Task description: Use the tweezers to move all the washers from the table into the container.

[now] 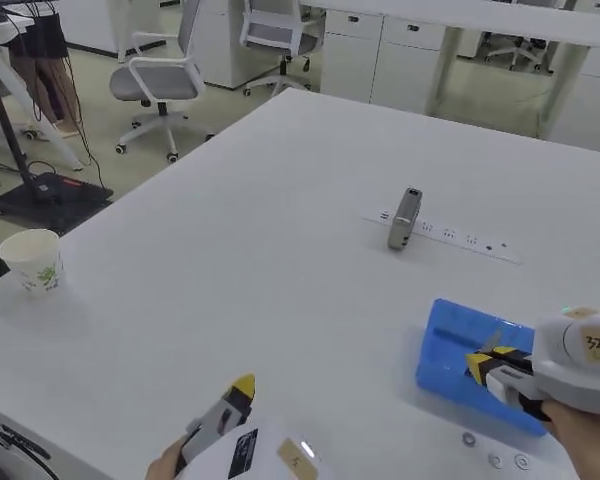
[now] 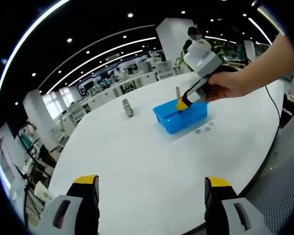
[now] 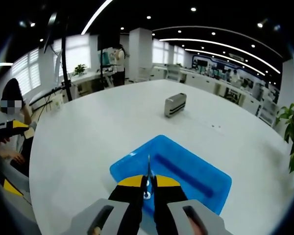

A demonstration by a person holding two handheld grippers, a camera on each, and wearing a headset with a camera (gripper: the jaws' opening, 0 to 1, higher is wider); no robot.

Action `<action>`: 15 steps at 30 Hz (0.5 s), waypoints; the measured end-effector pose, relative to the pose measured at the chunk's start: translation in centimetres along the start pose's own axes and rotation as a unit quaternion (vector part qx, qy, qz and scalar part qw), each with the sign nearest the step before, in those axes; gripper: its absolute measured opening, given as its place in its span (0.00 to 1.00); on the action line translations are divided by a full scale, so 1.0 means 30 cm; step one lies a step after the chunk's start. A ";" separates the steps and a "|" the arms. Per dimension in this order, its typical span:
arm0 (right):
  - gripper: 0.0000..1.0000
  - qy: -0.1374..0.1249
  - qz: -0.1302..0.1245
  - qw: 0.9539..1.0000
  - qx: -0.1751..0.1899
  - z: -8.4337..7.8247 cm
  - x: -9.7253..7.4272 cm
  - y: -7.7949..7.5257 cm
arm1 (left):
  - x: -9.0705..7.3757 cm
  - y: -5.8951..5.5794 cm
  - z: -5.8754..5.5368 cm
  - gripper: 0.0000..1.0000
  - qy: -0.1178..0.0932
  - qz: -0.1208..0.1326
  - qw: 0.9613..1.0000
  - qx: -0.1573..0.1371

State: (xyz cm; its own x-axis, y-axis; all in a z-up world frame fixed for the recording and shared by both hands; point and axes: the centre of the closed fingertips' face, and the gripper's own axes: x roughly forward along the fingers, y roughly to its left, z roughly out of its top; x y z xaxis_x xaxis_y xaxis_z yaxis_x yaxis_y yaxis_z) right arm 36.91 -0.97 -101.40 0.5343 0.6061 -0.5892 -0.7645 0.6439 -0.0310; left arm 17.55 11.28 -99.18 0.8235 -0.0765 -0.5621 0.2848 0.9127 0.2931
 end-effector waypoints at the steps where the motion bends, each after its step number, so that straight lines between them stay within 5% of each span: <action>1: 0.03 -0.002 -0.001 1.000 0.000 0.005 -0.004 -0.002 | 0.000 0.001 0.000 0.91 0.000 0.000 1.000 0.000; 15: 0.03 -0.057 0.014 0.998 0.007 0.110 -0.123 0.018 | -0.003 -0.004 0.014 0.92 -0.013 -0.004 1.000 -0.007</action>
State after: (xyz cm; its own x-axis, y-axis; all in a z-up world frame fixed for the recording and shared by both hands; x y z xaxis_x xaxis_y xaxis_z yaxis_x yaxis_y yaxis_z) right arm 35.70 -1.32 -96.59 0.5506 0.6730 -0.4938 -0.7755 0.6313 -0.0043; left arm 17.65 11.02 -98.82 0.8335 -0.0935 -0.5446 0.2846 0.9174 0.2781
